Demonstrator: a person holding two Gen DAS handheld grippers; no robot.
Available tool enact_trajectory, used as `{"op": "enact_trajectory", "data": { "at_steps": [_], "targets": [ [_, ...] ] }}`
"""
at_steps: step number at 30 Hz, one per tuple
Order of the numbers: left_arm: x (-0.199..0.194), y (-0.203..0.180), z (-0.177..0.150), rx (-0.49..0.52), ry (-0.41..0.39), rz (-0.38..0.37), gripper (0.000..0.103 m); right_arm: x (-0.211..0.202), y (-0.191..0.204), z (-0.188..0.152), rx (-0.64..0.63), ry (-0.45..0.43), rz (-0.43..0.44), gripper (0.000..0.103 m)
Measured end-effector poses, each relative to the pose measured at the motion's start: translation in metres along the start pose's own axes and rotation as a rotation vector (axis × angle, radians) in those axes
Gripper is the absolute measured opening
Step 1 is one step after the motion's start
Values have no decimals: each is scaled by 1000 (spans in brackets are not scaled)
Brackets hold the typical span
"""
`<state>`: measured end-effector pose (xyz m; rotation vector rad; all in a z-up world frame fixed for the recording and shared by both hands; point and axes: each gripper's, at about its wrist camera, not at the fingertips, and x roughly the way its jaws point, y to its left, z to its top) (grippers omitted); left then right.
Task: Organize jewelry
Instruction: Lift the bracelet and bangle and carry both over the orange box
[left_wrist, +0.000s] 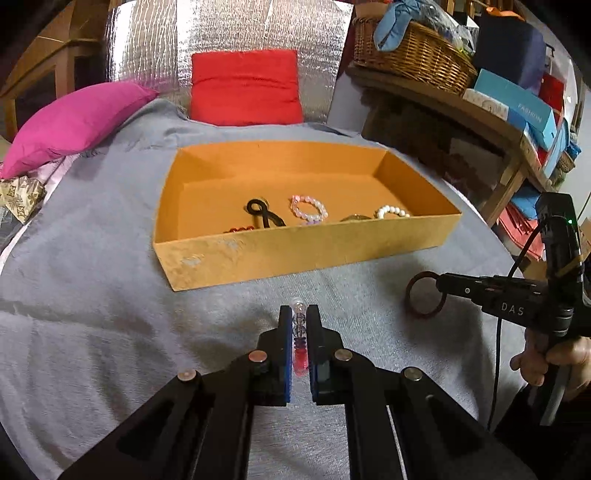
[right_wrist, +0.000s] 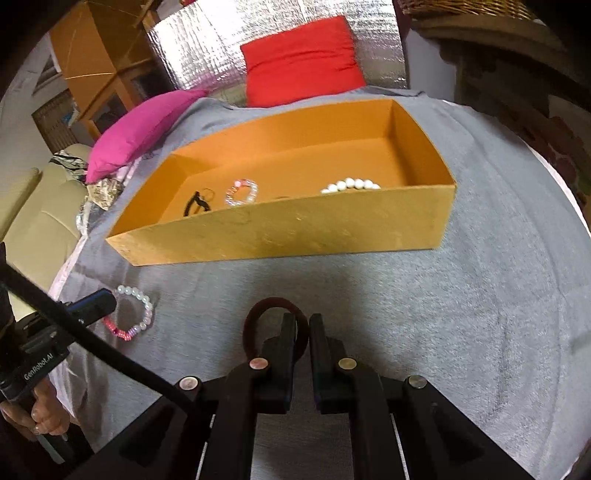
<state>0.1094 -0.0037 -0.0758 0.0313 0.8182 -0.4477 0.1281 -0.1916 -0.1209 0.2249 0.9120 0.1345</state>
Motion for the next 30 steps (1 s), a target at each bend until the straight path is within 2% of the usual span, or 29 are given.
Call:
{"op": "enact_trajectory", "data": {
  "at_steps": [8,18,30],
  "targets": [
    [-13,0,3,11,-49,14,7,-5,9,2,-9,-35,23,8],
    [-26,3,13,4,-110,51,7,-20,23,7,-7,-129,83,8],
    [-30,1,30,4,-164,150,7,-30,30,15,5,-211,111,8]
  ]
}}
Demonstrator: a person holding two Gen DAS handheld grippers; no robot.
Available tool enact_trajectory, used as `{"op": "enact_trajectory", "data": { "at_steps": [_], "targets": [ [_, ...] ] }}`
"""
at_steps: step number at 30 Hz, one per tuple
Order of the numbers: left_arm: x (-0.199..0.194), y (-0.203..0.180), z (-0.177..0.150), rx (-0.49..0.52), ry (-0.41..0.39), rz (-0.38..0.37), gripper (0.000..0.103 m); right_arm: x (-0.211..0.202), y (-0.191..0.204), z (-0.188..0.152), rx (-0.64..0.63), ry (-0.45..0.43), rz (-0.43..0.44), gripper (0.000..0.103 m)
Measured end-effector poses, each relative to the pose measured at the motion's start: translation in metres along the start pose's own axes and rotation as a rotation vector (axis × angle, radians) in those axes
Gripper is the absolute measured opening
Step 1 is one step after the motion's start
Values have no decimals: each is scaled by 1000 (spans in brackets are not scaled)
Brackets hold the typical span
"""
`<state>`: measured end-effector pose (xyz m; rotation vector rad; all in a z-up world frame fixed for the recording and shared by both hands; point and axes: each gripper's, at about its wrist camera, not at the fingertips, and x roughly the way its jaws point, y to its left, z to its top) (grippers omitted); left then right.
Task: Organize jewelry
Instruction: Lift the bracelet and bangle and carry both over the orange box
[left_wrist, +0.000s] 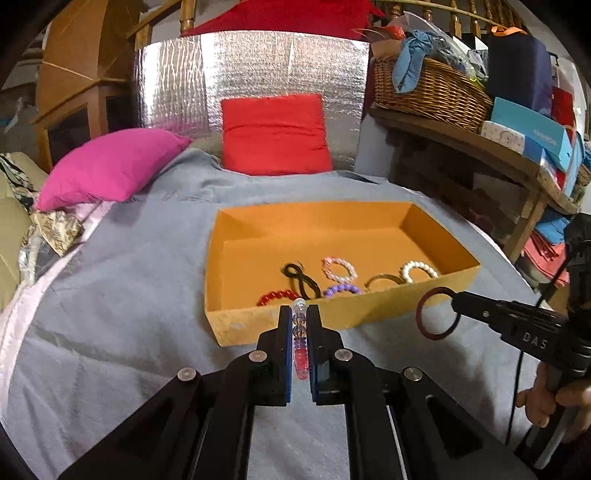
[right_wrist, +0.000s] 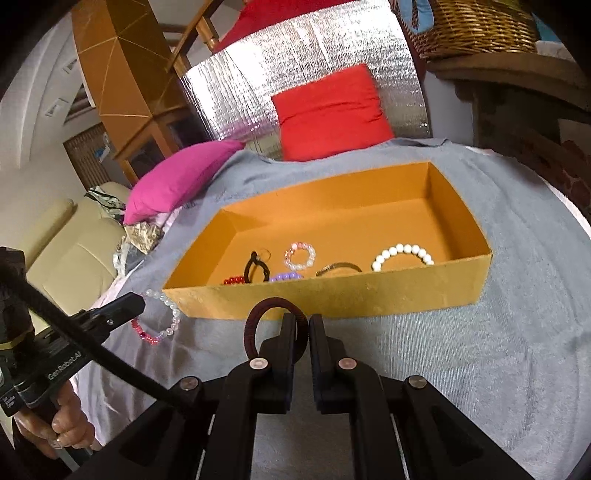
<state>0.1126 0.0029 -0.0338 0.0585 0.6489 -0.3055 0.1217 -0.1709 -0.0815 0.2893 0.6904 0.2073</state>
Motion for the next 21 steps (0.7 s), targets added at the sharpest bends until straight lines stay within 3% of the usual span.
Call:
{"op": "enact_trajectory", "data": {
  "at_steps": [21],
  "targets": [
    [0,-6,37,11,-70,60,7,2,-1,42,71,-161,5,8]
  ]
}}
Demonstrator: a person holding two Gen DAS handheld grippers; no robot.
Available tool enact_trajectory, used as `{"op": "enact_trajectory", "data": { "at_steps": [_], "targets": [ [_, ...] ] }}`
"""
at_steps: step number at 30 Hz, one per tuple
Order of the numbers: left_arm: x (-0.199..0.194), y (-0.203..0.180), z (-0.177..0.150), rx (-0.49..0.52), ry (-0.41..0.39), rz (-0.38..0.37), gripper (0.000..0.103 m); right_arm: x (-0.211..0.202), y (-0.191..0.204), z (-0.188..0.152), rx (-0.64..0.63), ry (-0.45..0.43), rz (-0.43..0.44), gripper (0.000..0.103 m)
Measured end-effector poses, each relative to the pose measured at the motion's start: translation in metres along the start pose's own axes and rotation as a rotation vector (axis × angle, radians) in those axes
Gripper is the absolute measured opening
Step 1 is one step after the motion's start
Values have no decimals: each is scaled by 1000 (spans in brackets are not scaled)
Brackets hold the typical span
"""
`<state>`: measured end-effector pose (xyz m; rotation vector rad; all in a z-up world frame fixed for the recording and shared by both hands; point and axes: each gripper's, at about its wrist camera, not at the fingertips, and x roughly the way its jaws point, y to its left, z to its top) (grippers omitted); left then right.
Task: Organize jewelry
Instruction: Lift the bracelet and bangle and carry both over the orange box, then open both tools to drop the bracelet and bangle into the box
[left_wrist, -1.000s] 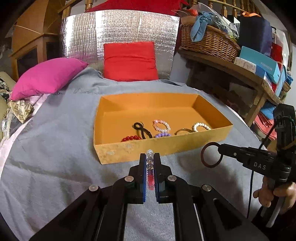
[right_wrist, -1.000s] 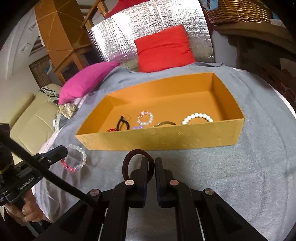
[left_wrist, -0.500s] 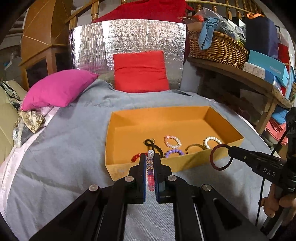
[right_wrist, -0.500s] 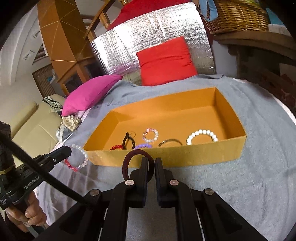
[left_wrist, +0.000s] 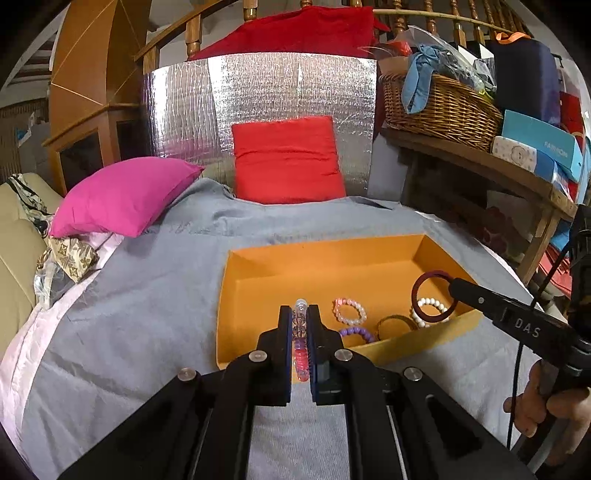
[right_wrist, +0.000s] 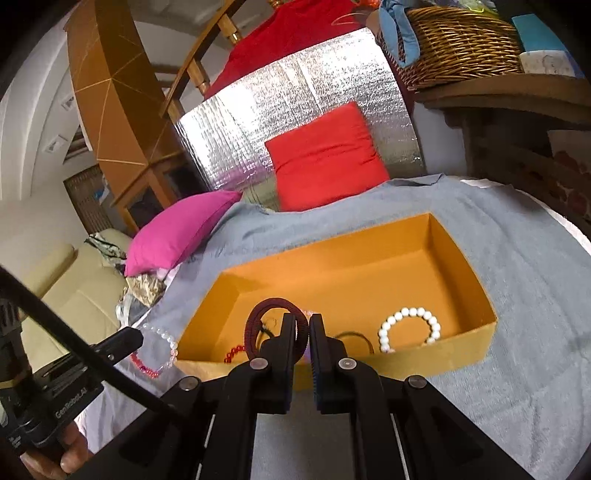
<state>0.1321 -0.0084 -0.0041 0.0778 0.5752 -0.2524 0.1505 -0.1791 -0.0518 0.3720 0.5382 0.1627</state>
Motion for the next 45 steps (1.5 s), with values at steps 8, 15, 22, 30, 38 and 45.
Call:
{"op": "enact_trajectory", "data": {
  "at_steps": [8,15,22,30,38,45],
  "targets": [
    [32,20,40,-36,1,-42,7,25,-6,24,9,9,-42,8],
    [88,39,51,-115,53,-93,7,73,-16,44,0,115,-121,8],
    [150,41,30,-143,195,-73,7,108,-28,44,-19,191,-212,8],
    [177,31,15,-99,286,-2,7,131,-36,41,-30,234,-262,9],
    [157,24,17,-42,258,78,61,123,-55,44,48,191,-272,55],
    [108,11,30,15,176,151,72,87,-46,55,35,142,-247,55]
  ]
}}
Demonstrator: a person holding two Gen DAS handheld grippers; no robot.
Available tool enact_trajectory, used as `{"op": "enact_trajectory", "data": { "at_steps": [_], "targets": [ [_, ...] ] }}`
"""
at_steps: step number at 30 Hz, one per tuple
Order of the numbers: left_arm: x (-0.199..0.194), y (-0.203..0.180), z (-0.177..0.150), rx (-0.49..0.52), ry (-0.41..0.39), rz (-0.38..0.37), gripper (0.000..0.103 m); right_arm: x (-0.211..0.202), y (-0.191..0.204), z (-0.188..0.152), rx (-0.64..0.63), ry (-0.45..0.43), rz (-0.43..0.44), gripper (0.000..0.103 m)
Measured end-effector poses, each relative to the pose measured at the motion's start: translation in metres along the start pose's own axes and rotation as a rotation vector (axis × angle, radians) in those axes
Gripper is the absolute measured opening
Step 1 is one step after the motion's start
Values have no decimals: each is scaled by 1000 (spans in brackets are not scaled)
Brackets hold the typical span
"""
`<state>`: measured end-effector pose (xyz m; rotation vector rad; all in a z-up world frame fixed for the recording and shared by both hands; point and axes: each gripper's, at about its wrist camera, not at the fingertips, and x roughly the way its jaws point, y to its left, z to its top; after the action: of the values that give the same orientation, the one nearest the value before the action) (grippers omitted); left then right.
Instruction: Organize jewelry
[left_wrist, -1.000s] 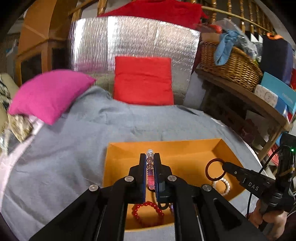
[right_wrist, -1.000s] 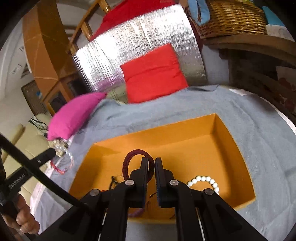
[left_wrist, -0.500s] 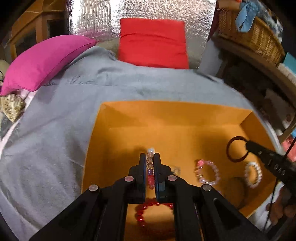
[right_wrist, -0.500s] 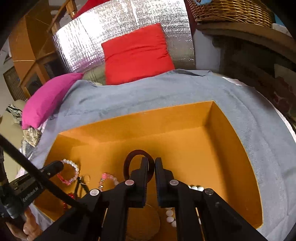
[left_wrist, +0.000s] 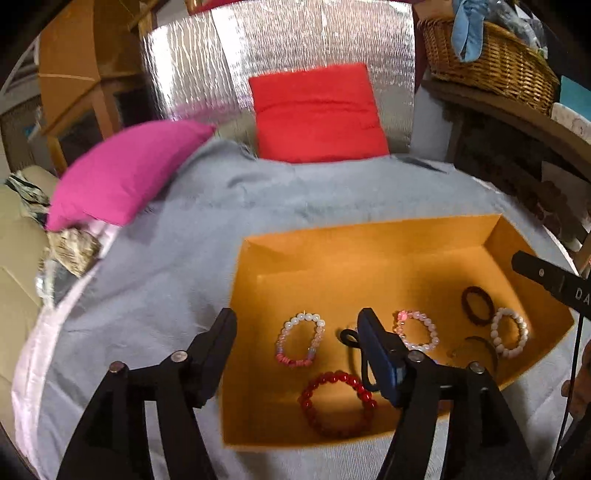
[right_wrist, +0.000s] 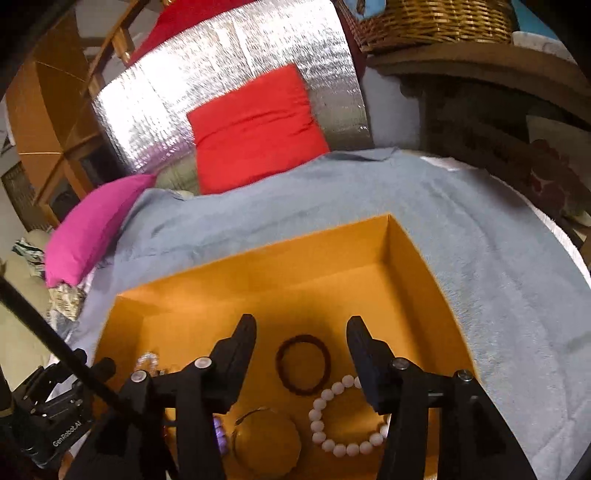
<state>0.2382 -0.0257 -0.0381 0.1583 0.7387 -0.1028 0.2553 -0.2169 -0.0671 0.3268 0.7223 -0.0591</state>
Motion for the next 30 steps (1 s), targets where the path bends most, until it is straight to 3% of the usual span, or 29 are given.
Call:
{"op": "enact_trajectory", "data": {
  "at_steps": [9,20,30],
  "targets": [
    [-74,7,-9,-40,-86,77,82,-69,18,-15,-88,3,6,60],
    [-154,17,-28,-69,-164,128,87,-162,35,-50,-128,-70,-21,66],
    [-189,46,-31,-109,-227,171,89,-184,57,-55,-149,-51,-30,66]
  ]
}}
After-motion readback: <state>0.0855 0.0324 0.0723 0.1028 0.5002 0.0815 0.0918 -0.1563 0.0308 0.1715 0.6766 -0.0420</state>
